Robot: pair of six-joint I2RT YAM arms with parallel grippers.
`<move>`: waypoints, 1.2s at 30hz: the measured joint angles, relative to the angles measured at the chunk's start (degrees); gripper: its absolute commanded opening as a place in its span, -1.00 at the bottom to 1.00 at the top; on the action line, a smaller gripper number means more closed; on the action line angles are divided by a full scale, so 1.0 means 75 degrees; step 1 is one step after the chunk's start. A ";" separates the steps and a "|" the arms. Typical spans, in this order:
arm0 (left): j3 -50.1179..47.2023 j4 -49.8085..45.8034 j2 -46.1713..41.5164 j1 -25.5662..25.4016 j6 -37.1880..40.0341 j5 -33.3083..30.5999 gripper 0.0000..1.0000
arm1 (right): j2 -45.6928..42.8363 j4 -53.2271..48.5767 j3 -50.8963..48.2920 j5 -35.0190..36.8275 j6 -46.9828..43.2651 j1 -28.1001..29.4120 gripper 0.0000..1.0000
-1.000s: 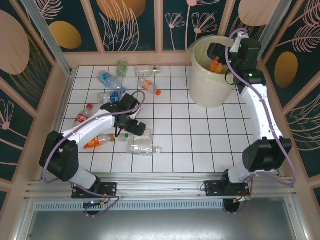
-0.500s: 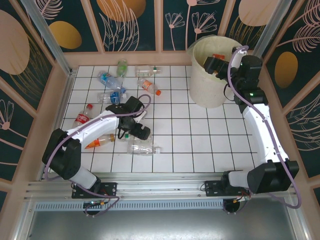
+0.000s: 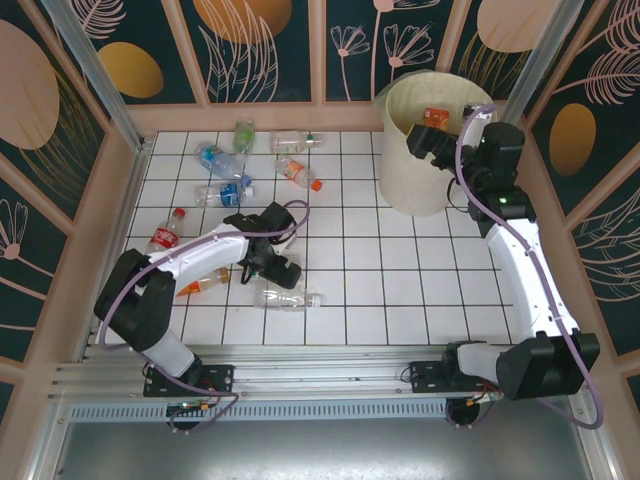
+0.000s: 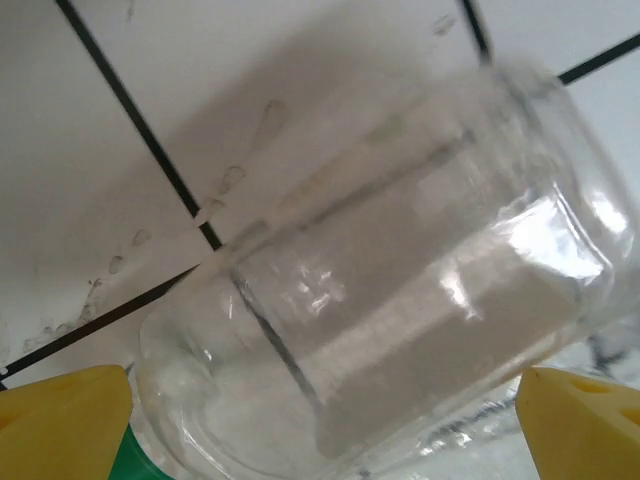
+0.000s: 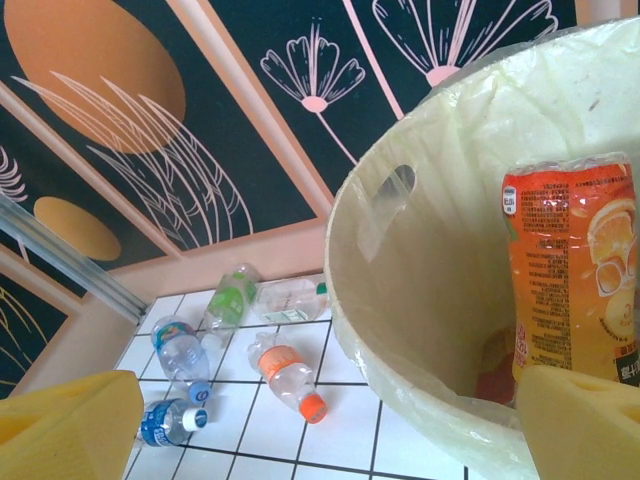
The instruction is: Put the plastic bottles in the bin
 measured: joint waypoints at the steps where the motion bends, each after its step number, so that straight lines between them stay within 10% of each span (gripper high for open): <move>1: 0.0000 0.0000 0.0099 0.0000 -0.0035 -0.0111 0.97 | -0.0047 0.0006 -0.0032 -0.0006 0.0003 0.0000 0.94; 20: 0.0583 0.1498 0.1043 -0.0003 -0.0831 0.0423 0.36 | -0.0507 0.0210 -0.1037 -0.0140 0.0198 0.1172 0.90; 36: 0.1565 0.1798 0.1778 -0.0003 -0.1032 0.0341 0.97 | -0.0527 0.1072 -0.2780 -0.0160 0.1005 0.2285 0.89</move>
